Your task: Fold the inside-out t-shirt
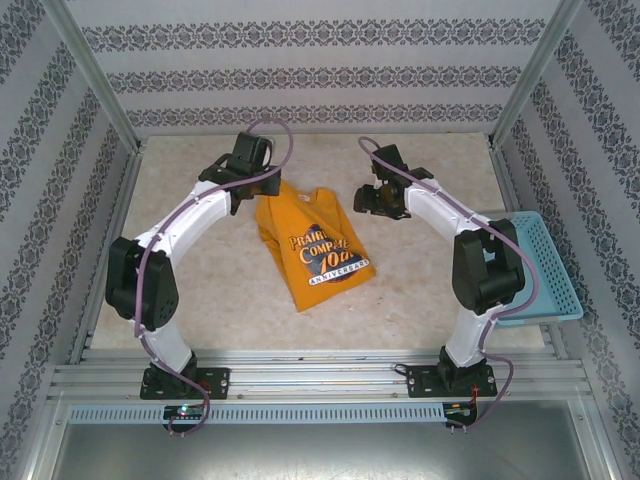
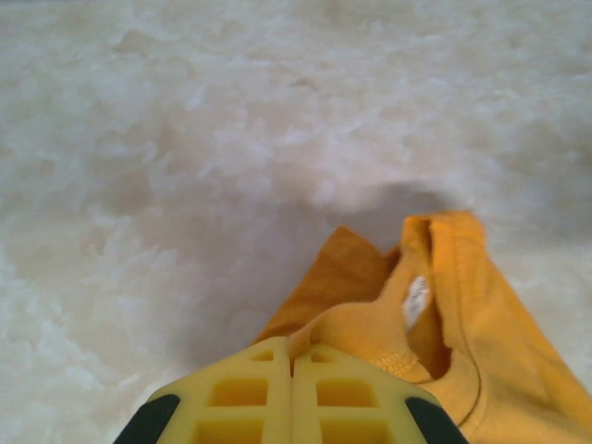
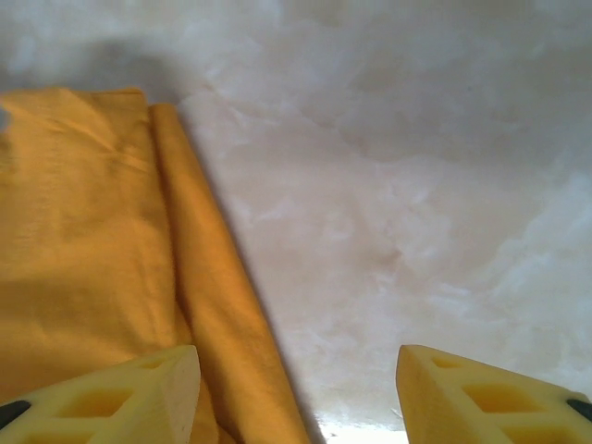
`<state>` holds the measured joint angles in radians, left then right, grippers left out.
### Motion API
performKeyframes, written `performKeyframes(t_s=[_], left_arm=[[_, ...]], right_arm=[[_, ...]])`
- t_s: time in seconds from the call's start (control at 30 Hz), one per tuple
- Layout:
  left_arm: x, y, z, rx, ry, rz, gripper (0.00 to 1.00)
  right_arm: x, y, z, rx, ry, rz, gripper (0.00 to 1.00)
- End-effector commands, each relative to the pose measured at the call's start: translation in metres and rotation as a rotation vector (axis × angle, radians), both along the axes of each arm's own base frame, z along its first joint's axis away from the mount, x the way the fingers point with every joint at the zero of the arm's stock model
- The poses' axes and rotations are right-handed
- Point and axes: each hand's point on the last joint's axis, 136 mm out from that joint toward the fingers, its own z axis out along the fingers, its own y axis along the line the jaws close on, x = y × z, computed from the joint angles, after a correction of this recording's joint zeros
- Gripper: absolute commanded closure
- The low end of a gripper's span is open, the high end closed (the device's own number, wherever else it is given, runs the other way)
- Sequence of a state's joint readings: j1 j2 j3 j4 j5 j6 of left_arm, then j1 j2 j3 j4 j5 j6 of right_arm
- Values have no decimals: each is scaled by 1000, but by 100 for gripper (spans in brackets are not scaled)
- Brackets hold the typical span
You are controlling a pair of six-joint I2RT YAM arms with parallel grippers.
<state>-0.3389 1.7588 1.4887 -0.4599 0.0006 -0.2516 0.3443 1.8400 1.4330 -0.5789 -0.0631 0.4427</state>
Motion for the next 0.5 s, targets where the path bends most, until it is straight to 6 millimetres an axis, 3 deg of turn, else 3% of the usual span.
performKeyframes(t_s=[0.0, 0.23, 0.47], left_arm=[[-2, 14, -50, 2, 118, 36, 100], [-2, 21, -103, 46, 234, 53, 97], [-1, 28, -109, 39, 237, 77, 97]], right_arm=[[8, 23, 6, 7, -27, 68, 41], [26, 59, -8, 3, -37, 193, 41], [49, 81, -41, -17, 2, 259, 42]])
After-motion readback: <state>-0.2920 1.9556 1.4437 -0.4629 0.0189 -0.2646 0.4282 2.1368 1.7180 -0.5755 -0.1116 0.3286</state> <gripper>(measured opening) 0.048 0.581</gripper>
